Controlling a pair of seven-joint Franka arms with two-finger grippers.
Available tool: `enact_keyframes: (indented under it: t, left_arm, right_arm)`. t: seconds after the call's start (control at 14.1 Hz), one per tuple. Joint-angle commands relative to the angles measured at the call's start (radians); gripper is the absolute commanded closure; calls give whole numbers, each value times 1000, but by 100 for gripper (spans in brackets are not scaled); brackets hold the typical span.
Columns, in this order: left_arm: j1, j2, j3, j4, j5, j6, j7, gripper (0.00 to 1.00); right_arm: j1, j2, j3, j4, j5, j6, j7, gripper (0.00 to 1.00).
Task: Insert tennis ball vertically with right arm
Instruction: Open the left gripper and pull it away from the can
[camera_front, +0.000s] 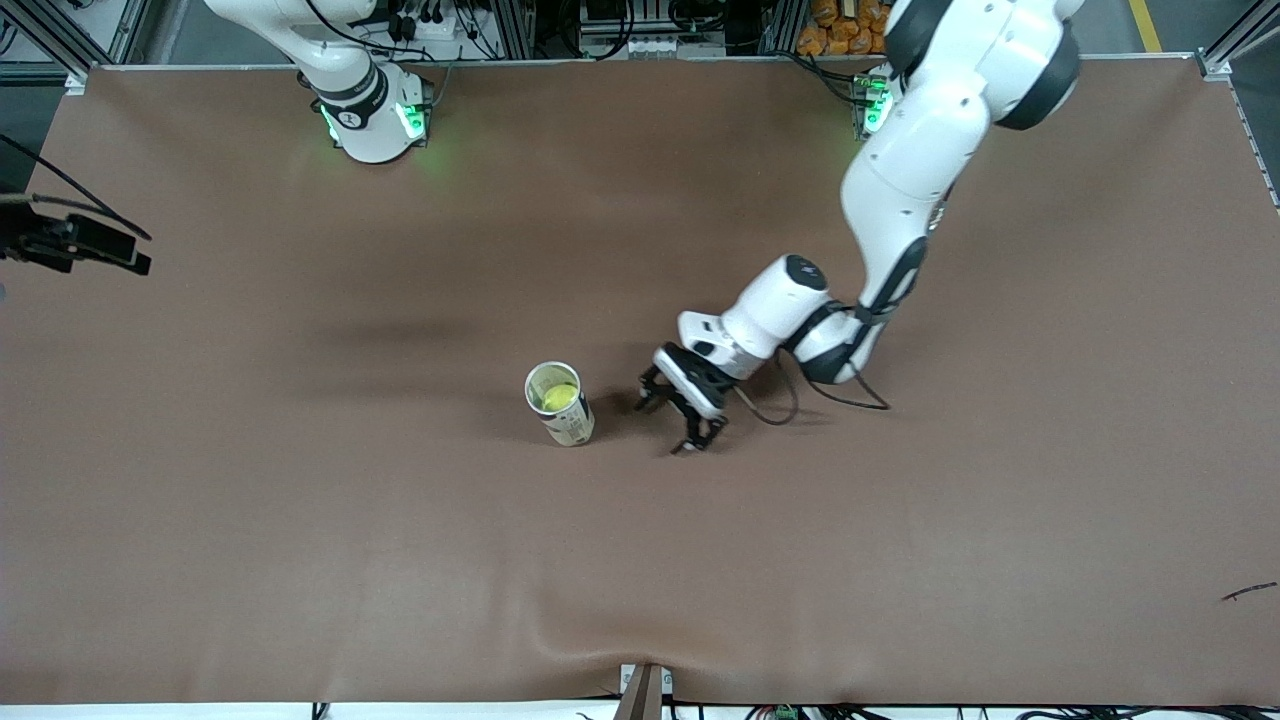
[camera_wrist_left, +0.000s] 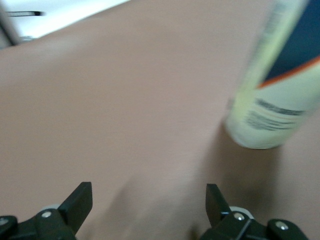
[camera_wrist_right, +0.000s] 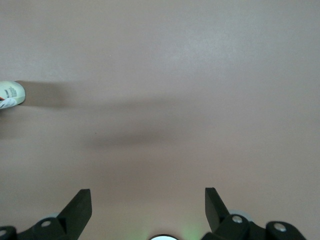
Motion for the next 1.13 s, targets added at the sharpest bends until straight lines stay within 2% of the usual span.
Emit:
enact_keyframes:
  t: [0.0, 0.07, 0.28, 0.42, 0.57, 0.71, 0.85, 1.06]
  left_arm:
    - [71, -49, -10, -33, 3, -42, -12, 0]
    - [94, -49, -10, -7, 2, -78, -13, 0]
    - [156, -49, -12, 117, -33, -292, -12, 0]
    - [162, -66, -48, 192, -107, -448, -13, 0]
    - [147, -101, -65, 329, -223, -704, -12, 0]
    - [145, -109, -73, 438, -238, -973, -12, 0]
    - [160, -202, -72, 452, -241, -1116, -9, 0]
    - [165, -320, -52, 452, -371, -1340, -48, 0]
  right_arm:
    - [1, -8, 6, 24, -19, -34, -3, 0]
    - [3, -11, 7, 31, -21, -34, -6, 0]
    - [1, -11, 3, 45, -24, -35, -98, 0]
    - [6, -10, 7, 73, -68, -54, -97, 0]
    - [10, -8, 12, 93, -127, -95, -91, 0]
    - [12, -5, 12, 97, -118, -94, -75, 0]
    - [12, 4, 12, 101, -107, -83, -71, 0]
    - [-4, 4, 3, 102, -46, -71, -69, 0]
